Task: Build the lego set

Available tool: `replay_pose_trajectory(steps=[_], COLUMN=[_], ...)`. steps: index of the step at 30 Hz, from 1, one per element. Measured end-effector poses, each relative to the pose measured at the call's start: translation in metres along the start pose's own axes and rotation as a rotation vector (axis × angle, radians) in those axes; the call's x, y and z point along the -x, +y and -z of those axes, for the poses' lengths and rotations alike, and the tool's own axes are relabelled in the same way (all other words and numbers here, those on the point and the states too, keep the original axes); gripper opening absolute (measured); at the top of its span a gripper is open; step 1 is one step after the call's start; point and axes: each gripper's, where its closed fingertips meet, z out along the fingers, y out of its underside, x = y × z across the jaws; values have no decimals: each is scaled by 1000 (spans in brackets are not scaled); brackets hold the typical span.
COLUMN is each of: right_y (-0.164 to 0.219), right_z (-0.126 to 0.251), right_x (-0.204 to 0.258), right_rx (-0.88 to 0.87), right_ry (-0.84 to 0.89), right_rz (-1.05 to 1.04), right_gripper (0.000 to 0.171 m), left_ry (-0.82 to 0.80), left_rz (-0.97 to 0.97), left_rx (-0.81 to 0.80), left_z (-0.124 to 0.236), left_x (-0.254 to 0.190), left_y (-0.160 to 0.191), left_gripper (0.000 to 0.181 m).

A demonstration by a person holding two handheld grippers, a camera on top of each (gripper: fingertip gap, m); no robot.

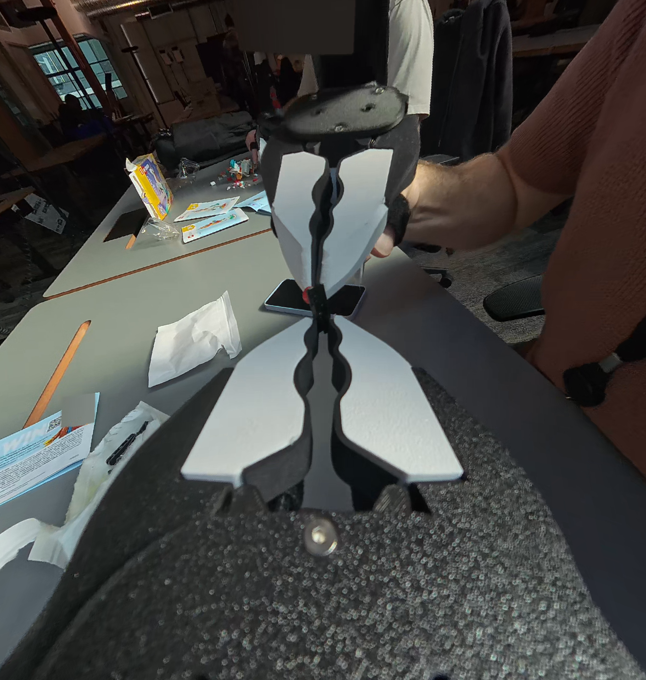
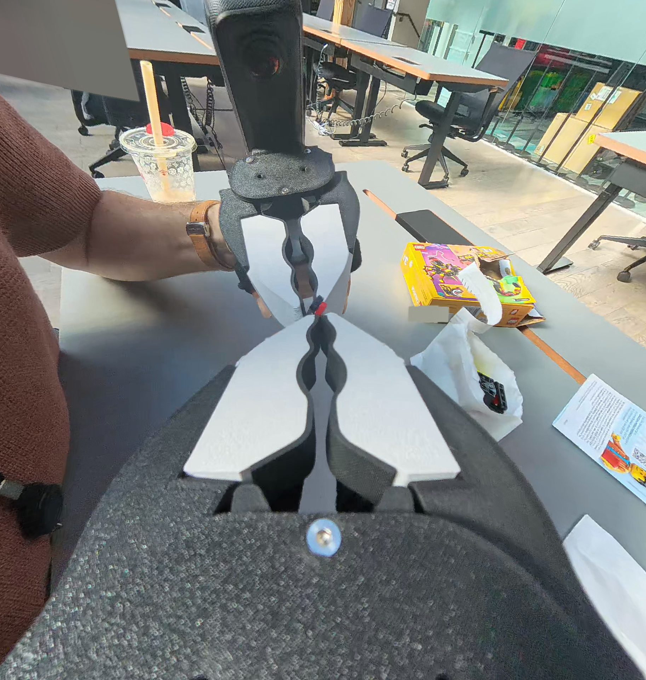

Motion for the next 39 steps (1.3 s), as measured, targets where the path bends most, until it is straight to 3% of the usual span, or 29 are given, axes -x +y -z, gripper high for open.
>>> replay_pose_trajectory(steps=[4,6,13,21,30,39], right_y=[6,5,-3,-2,0,22], right_z=[5,7,6,5,2,2], right_x=[-29,-23,-10,-10,-5,12], right_rx=[22,20,-53,-22,6,178], right_ry=[185,123,40,79,56,-74], right_rz=[-6,-42,-119,-61,-46,13], right_gripper=[0,0,6,0,7,2], left_ry=[0,-93,-150,-132,-119,-27], left_rz=[-31,-25,-30,-43,-52,-187], left_rx=[59,67,39,46,52,228], left_z=[-13,-9,-2,-2,-3,-7], left_x=[-10,6,15,11,8,-10], left_y=[9,9,2,1,1,21], left_gripper=[4,4,4,4,4,5])
